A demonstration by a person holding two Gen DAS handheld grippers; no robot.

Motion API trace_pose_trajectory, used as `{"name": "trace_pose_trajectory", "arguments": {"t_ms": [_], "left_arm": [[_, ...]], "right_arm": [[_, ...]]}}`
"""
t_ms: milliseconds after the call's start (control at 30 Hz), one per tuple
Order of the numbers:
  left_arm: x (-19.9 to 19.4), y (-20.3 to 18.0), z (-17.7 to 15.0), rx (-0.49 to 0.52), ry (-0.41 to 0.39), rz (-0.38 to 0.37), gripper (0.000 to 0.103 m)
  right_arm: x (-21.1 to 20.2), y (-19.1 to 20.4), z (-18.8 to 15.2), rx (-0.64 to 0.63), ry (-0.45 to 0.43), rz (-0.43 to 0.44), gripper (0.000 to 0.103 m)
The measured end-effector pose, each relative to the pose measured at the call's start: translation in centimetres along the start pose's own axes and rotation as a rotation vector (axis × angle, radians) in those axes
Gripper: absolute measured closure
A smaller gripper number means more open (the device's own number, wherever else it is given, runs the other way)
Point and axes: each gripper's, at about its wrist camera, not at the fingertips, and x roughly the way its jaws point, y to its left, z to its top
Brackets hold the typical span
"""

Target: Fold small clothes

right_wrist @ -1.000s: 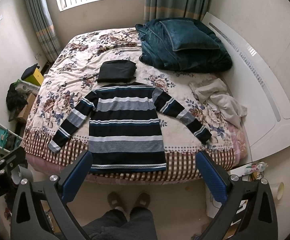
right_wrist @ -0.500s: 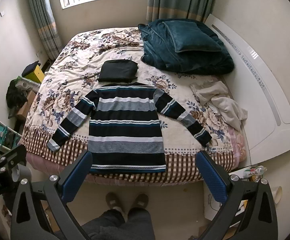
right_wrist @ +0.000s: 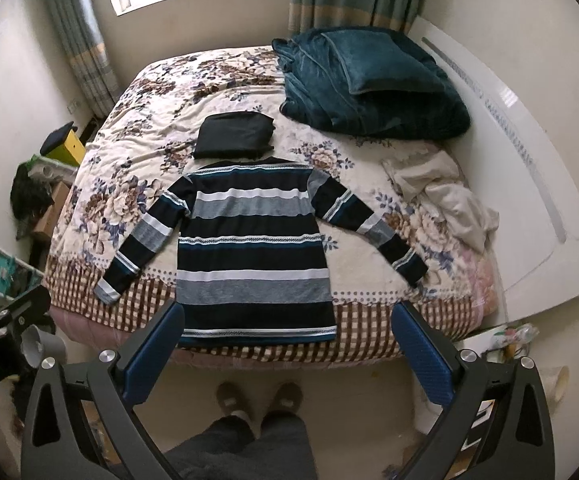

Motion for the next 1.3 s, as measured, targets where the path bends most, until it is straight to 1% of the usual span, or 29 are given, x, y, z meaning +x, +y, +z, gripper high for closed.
{"name": "trace_pose_trajectory", "arguments": {"t_ms": [33,67,133,167,267,300,333,400,433,467,500,533,600,667,700,767,800,833,900,933,967,1067,1133,1167,1200,1233,1267,1300], "left_arm": [[1.6,-0.2,0.6,0.007,-0.027,-0.007,0.0],[2.8,-0.4,1.2,0.011,-0.04,-0.006,0.0],[6.0,-0.9,2.5,0.02,-0.056,-0.004,0.0],[8.6,-1.6,3.5,0.03,-0.055,0.008,0.0],[14.5,-3.8,5.6,0.054,-0.014,0.041,0.0],[16.6,-4.7,6.1,0.061,0.006,0.063,0.0],[17.8,-5.2,6.5,0.065,0.019,0.067,0.0],[22.2,-7.5,7.5,0.072,0.041,0.109,0.0],[23.5,-8.2,7.9,0.078,0.054,0.121,0.0],[26.1,-9.6,8.5,0.088,0.076,0.137,0.0],[27.5,-10.3,8.8,0.094,0.086,0.156,0.0],[29.6,-11.4,9.2,0.1,0.103,0.182,0.0],[34.5,-13.8,9.9,0.102,0.158,0.192,0.0],[38.1,-15.5,10.1,0.11,0.194,0.208,0.0],[40.9,-16.9,10.2,0.122,0.224,0.212,0.0],[44.4,-18.9,10.0,0.143,0.258,0.222,0.0],[46.2,-19.7,9.9,0.152,0.278,0.222,0.0],[48.5,-20.8,9.5,0.161,0.299,0.224,0.0],[51.3,-22.0,9.3,0.17,0.335,0.233,0.0],[52.8,-22.6,9.1,0.169,0.351,0.23,0.0],[54.3,-23.4,8.9,0.167,0.367,0.225,0.0],[57.8,-25.1,8.4,0.163,0.401,0.201,0.0],[59.8,-26.4,8.2,0.173,0.421,0.188,0.0],[60.5,-26.9,8.1,0.179,0.424,0.189,0.0],[61.2,-27.4,8.1,0.185,0.428,0.188,0.0],[61.8,-27.8,8.0,0.191,0.436,0.184,0.0],[62.3,-28.0,7.9,0.193,0.439,0.183,0.0],[62.6,-28.1,7.9,0.193,0.442,0.183,0.0]], "right_arm": [[1.0,-0.4,0.1,0.018,0.007,0.0,0.0],[2.4,-1.0,0.1,0.045,0.015,0.005,0.0],[5.1,-2.1,0.5,0.088,0.023,-0.014,0.0],[6.8,-2.9,0.7,0.107,0.02,-0.034,0.0],[12.4,-5.3,1.8,0.137,0.013,-0.116,0.0],[14.9,-6.6,2.2,0.159,0.01,-0.138,0.0],[17.2,-7.5,3.0,0.176,0.018,-0.153,0.0],[22.4,-10.3,4.0,0.221,0.054,-0.181,0.0],[25.2,-11.9,4.6,0.245,0.074,-0.188,0.0],[28.0,-13.5,5.0,0.267,0.097,-0.193,0.0],[31.6,-15.7,5.2,0.301,0.126,-0.201,0.0],[34.1,-17.2,5.6,0.328,0.145,-0.195,0.0],[39.8,-21.2,5.7,0.414,0.195,-0.168,0.0],[44.9,-25.2,5.1,0.503,0.233,-0.134,0.0],[47.6,-27.3,4.6,0.55,0.255,-0.125,0.0],[51.4,-30.6,3.1,0.649,0.304,-0.103,0.0],[54.0,-33.1,1.9,0.74,0.327,-0.073,0.0],[54.9,-34.4,0.9,0.796,0.338,-0.062,0.0],[57.0,-38.1,-1.6,0.939,0.35,-0.04,0.0],[57.7,-40.0,-2.9,1.01,0.339,-0.047,0.0],[57.8,-41.1,-4.0,1.051,0.33,-0.063,0.0],[59.9,-45.3,-7.0,1.179,0.298,-0.127,0.001],[61.5,-47.0,-8.5,1.244,0.3,-0.14,0.011],[62.4,-47.5,-9.2,1.279,0.305,-0.128,0.015],[63.1,-47.8,-9.5,1.303,0.306,-0.112,0.022],[64.0,-47.9,-9.9,1.335,0.303,-0.087,0.027],[64.7,-47.9,-10.3,1.373,0.289,-0.054,0.034],[65.5,-47.8,-10.5,1.413,0.256,-0.021,0.037]]}}
